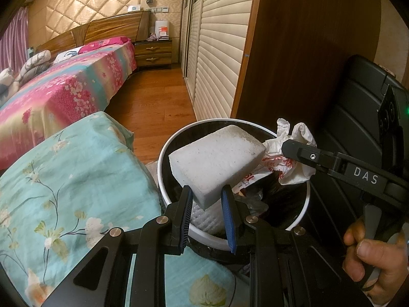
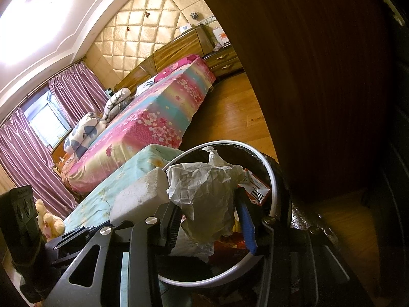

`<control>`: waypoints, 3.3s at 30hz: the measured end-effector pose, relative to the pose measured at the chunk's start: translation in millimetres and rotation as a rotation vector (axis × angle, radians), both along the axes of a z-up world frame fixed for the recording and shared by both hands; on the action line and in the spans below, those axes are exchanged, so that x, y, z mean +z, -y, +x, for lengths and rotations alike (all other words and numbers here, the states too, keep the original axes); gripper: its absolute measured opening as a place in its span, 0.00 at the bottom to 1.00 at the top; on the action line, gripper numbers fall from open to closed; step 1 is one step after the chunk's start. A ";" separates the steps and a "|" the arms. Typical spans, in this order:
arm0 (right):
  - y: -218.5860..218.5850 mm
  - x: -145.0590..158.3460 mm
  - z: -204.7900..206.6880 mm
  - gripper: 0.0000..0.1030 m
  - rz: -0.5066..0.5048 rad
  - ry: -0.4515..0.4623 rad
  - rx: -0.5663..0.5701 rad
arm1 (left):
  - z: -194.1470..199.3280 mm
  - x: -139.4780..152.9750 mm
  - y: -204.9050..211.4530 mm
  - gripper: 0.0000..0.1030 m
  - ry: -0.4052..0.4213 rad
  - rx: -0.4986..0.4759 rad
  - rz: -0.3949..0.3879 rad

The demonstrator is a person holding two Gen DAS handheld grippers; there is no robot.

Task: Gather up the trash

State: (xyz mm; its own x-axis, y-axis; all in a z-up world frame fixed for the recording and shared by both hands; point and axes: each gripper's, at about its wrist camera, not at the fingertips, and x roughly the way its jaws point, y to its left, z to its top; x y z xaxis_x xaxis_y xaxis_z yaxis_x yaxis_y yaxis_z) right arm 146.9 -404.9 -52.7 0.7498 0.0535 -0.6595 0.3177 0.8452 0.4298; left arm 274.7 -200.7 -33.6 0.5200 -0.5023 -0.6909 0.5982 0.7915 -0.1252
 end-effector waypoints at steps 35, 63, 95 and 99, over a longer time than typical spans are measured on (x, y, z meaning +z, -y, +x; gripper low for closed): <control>-2.8 7.7 -8.8 0.76 0.044 -0.002 -0.008 | -12.6 8.0 -23.9 0.48 0.010 0.050 -0.017; -120.7 45.6 -79.2 0.91 -0.167 0.132 0.090 | -142.1 19.7 -157.9 0.72 0.158 0.270 -0.159; -171.0 54.6 -98.6 1.00 -0.427 0.250 0.102 | -202.9 4.7 -164.8 0.99 0.420 0.451 -0.074; -171.2 54.8 -99.0 1.00 -0.424 0.251 0.102 | -203.4 3.5 -168.1 0.99 0.418 0.453 -0.075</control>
State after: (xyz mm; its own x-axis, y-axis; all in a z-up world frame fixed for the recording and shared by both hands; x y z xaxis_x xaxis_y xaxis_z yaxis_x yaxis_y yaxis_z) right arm 47.9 -233.6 2.2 0.8931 -0.0986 -0.4389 0.1548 0.9835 0.0941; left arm 71.3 -32.5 -30.2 0.9118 -0.2079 -0.3541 0.2157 0.9763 -0.0178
